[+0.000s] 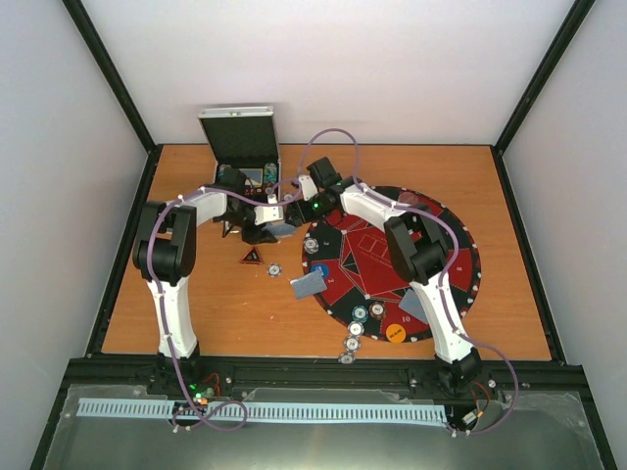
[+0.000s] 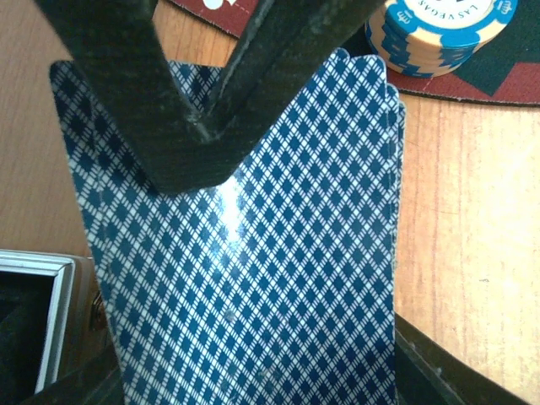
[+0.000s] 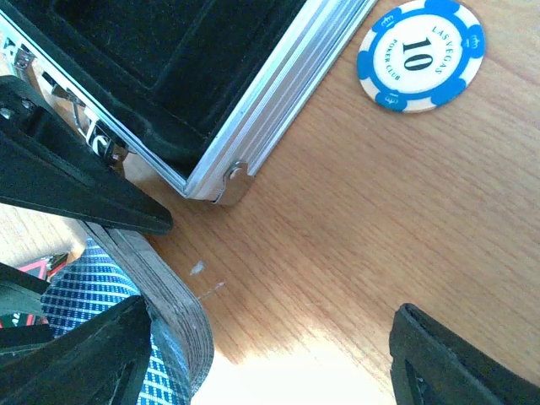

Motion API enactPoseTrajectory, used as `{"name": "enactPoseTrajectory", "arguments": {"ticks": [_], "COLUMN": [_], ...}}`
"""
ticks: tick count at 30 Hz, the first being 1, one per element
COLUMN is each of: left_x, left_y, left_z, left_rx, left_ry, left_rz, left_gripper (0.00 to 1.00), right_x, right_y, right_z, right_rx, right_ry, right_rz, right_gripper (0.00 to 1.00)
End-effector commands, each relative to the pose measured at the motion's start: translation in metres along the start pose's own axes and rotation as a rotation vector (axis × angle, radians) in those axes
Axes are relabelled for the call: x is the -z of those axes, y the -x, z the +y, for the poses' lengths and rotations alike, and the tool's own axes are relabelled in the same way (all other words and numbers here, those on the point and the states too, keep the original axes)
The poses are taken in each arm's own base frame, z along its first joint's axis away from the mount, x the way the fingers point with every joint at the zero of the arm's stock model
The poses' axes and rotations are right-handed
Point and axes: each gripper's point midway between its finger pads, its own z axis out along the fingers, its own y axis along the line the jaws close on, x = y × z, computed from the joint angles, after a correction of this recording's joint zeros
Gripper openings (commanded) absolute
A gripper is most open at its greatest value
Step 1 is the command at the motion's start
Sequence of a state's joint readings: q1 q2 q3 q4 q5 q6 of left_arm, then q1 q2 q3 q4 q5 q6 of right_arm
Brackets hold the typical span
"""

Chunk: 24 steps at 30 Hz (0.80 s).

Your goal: Distribute texas hold em gaming equipment

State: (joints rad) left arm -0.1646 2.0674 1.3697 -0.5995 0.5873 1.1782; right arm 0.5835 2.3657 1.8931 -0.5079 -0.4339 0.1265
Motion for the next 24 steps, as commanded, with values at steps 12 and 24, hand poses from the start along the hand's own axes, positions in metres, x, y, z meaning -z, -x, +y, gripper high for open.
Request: {"name": "enactPoseTrajectory", "arguments": {"ticks": [12, 24], "left_x": [-0.007, -0.007], "left_y": [-0.002, 0.000], "left_z": [0.003, 0.004], "left_rx": [0.002, 0.003], "left_ry": [-0.009, -0.007], "left_rz": [-0.006, -0.011], "left_gripper": [0.56, 0.56], "right_x": [0.027, 0.036], "right_y": [0.015, 0.022], "right_z": [-0.007, 0.048], "right_rx": [0.066, 0.108], "right_ry": [-0.099, 0.253], "right_rz": [-0.036, -0.067], "right_gripper": [0.74, 0.81]}}
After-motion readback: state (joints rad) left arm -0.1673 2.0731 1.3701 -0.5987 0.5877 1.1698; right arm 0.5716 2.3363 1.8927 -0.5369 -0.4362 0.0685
